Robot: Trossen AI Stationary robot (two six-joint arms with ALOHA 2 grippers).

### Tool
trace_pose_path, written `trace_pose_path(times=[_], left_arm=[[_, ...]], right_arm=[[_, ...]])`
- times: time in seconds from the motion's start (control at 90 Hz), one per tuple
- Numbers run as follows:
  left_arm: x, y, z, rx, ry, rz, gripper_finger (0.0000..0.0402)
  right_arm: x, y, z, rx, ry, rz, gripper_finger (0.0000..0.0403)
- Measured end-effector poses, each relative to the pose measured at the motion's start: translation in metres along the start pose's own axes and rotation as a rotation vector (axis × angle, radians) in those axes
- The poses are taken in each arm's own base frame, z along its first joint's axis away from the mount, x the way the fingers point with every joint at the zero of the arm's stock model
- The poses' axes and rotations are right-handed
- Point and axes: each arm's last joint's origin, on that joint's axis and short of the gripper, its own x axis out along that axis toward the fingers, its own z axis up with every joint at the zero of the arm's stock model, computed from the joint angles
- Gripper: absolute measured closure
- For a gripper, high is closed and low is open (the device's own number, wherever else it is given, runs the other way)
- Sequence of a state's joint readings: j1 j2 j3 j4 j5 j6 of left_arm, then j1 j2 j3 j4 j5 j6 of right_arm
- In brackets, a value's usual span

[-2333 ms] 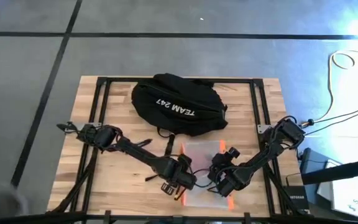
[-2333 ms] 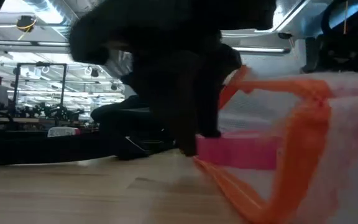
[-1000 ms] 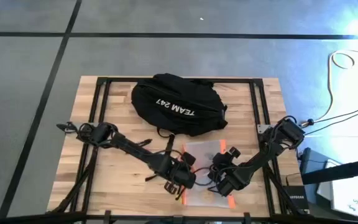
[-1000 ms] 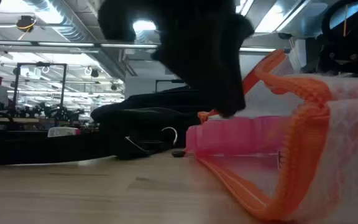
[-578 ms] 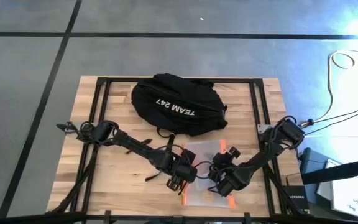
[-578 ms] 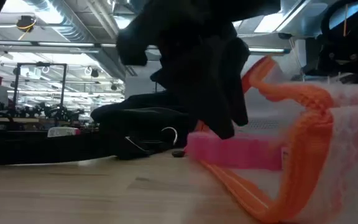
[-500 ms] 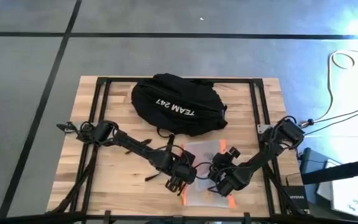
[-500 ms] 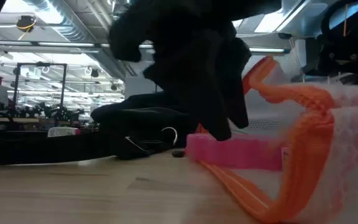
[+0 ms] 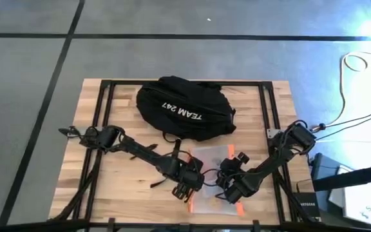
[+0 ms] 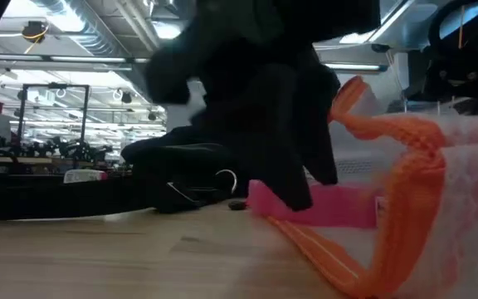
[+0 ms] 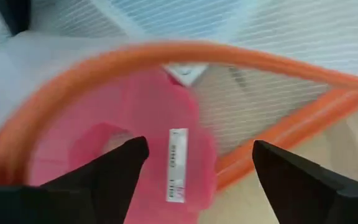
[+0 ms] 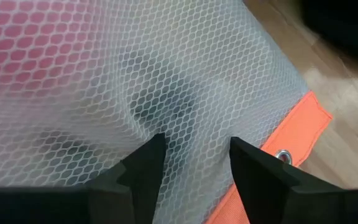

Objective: Unpack backpack
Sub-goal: Remove the pink medicine organizer from the transparent white zip bag

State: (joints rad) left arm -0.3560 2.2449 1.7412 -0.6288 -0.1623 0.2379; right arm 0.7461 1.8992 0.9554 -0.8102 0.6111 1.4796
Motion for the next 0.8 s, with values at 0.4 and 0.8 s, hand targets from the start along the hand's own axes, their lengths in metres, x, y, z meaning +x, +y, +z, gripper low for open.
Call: trace_pose_path(times=[0.4, 0.8], left_arm=[[0.0047, 0.0075, -0.0052, -0.084, 0.035, 0.035, 0.0109], [0.0044, 0.0056, -0.0067, -0.07, 0.043, -0.024, 0.0125]], right_arm=[[-0.0032, 0.0029, 0.0027, -0.016, 0.0, 0.007, 0.0236], [-0.0033, 0.003, 0.0028, -0.017, 0.0, 0.007, 0.0236]])
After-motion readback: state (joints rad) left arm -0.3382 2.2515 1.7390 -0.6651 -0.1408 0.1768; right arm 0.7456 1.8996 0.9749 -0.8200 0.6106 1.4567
